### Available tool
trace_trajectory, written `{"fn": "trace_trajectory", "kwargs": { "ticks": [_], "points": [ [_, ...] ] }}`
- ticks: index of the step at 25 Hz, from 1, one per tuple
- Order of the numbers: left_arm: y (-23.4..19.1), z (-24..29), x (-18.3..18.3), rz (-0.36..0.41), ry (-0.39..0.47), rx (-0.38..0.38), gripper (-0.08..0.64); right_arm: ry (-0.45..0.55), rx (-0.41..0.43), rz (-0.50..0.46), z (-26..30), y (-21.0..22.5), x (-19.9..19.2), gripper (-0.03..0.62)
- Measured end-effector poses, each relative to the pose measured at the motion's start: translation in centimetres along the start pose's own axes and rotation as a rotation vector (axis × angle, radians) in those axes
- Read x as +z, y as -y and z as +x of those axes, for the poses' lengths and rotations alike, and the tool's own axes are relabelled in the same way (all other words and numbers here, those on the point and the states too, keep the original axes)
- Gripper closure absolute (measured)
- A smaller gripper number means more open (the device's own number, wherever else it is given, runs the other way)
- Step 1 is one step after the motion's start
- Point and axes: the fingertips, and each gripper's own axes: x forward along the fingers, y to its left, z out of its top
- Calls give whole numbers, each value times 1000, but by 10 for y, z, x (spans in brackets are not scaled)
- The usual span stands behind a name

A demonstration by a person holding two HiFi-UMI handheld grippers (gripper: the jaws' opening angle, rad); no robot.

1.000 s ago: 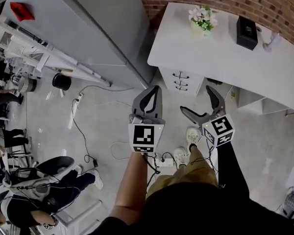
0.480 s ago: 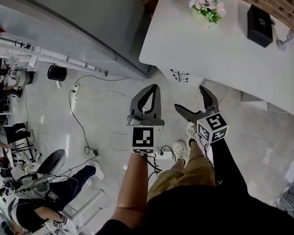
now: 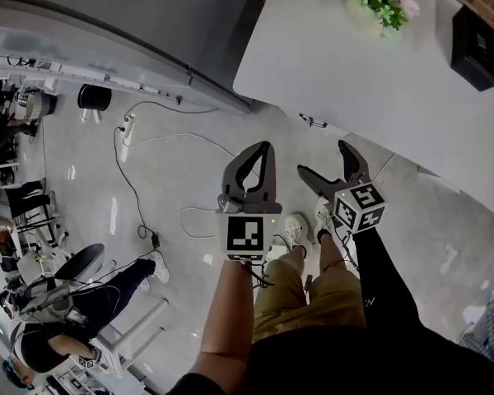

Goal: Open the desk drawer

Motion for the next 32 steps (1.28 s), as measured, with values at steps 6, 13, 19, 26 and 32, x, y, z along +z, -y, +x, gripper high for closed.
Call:
{"fn": "trace_trajectory", "kwargs": {
  "ticks": [6,13,19,26,32],
  "points": [
    [-7,17,-26,-25,-11,-9,552,-14,5,67,24,24,-19,61],
    [-6,45,-56,-56,11,-73,552,-5,5,231,55,44,-42,66],
    [7,51,-65,-81,41,-126,552,58,63,411,63,46,-43,77],
    [13,65,-79,-101,27,-164,552,179,-6,585,68,71,-53,78],
    [27,75,-77,-116,25,-199,552,252,-11,700,66,87,-47,135]
  ]
}}
